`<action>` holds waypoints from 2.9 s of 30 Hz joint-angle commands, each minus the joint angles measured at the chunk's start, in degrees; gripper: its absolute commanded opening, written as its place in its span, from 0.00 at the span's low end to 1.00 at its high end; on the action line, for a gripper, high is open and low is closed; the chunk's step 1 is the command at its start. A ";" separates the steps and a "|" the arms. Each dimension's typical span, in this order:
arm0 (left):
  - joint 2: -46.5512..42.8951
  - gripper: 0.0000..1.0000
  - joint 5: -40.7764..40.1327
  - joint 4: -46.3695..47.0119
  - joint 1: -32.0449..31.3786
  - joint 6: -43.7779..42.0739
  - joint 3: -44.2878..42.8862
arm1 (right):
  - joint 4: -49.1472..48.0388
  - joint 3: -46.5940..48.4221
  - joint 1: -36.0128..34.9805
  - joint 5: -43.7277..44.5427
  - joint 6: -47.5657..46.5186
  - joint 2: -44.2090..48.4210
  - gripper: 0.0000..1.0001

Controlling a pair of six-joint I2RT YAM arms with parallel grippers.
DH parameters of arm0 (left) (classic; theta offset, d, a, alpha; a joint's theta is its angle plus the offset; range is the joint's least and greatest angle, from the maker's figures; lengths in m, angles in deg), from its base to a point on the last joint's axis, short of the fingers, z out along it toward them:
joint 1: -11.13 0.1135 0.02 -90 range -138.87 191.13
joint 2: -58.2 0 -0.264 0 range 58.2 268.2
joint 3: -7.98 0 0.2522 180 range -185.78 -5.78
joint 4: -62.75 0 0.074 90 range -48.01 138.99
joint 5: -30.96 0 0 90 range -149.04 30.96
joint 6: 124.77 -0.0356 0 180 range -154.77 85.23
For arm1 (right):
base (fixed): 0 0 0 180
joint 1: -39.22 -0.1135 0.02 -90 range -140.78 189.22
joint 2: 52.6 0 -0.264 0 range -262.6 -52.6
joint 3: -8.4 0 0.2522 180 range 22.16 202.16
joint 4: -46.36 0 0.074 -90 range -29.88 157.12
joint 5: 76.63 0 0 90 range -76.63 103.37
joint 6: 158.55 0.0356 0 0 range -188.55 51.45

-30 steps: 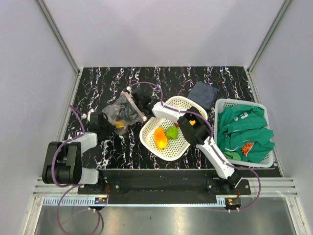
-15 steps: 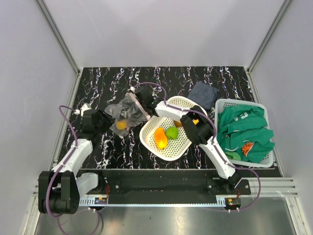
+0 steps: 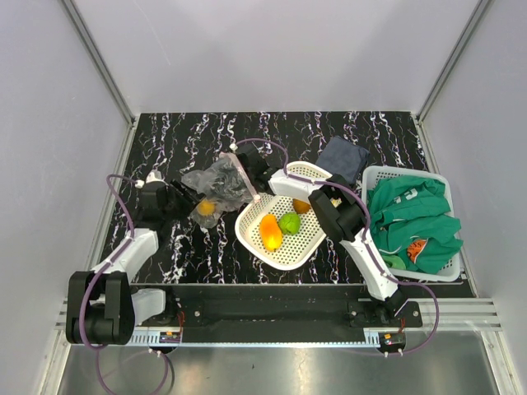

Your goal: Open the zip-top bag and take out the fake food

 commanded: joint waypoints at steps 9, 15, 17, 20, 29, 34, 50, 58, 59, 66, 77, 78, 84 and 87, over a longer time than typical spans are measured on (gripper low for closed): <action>2.80 0.62 5.23 6.77 -0.37 0.05 -1.61 | -5.20 -2.46 -0.15 -4.25 3.12 4.57 0.23; 4.91 0.28 7.08 8.88 -0.72 -0.65 -2.14 | -7.85 -3.43 -0.33 -6.80 4.89 4.84 0.13; 4.82 0.19 7.25 8.01 -0.81 -1.87 -2.75 | -7.76 -3.87 -0.24 -6.28 4.36 5.10 0.13; 4.12 0.02 7.08 5.20 -0.81 -4.24 -4.59 | -7.50 -3.70 -0.16 -6.36 4.18 5.46 0.18; -6.60 0.00 8.57 -0.17 -3.09 -4.25 -3.11 | -4.42 -2.47 1.25 -3.20 1.72 4.76 0.35; -8.71 0.00 10.24 -1.75 -4.32 -4.69 -2.93 | -4.51 -2.73 1.25 -3.55 1.90 3.43 0.35; -17.75 0.54 2.08 -9.65 -4.32 -5.92 0.41 | -4.25 -5.10 1.25 -4.78 1.11 4.57 0.40; -23.49 0.10 -7.59 -14.58 -3.97 1.54 4.80 | -3.19 -5.89 1.16 -5.22 -0.30 4.58 0.42; -22.78 0.08 -8.21 -14.41 -3.80 1.81 4.89 | -3.02 -5.81 1.16 -5.31 -0.39 4.58 0.42; -8.47 0.00 -5.32 -4.68 -1.60 1.20 4.28 | -2.31 -5.28 0.99 -5.84 -1.44 4.14 0.45; 4.81 0.00 -3.21 4.13 -1.60 -0.56 1.99 | -1.96 -2.82 -0.15 -7.24 -1.97 1.33 0.55; 5.26 0.00 -2.42 5.53 -1.69 -0.39 2.17 | -1.96 -2.30 -0.16 -7.42 -1.97 1.06 0.57; 6.14 0.00 -1.18 6.95 -2.22 -0.12 3.31 | -1.52 0.78 -0.42 -7.33 -1.79 -2.36 0.61; 5.44 0.00 -0.92 6.86 -2.22 -0.65 3.40 | 0.13 2.71 -0.33 -7.07 -1.97 -4.12 0.63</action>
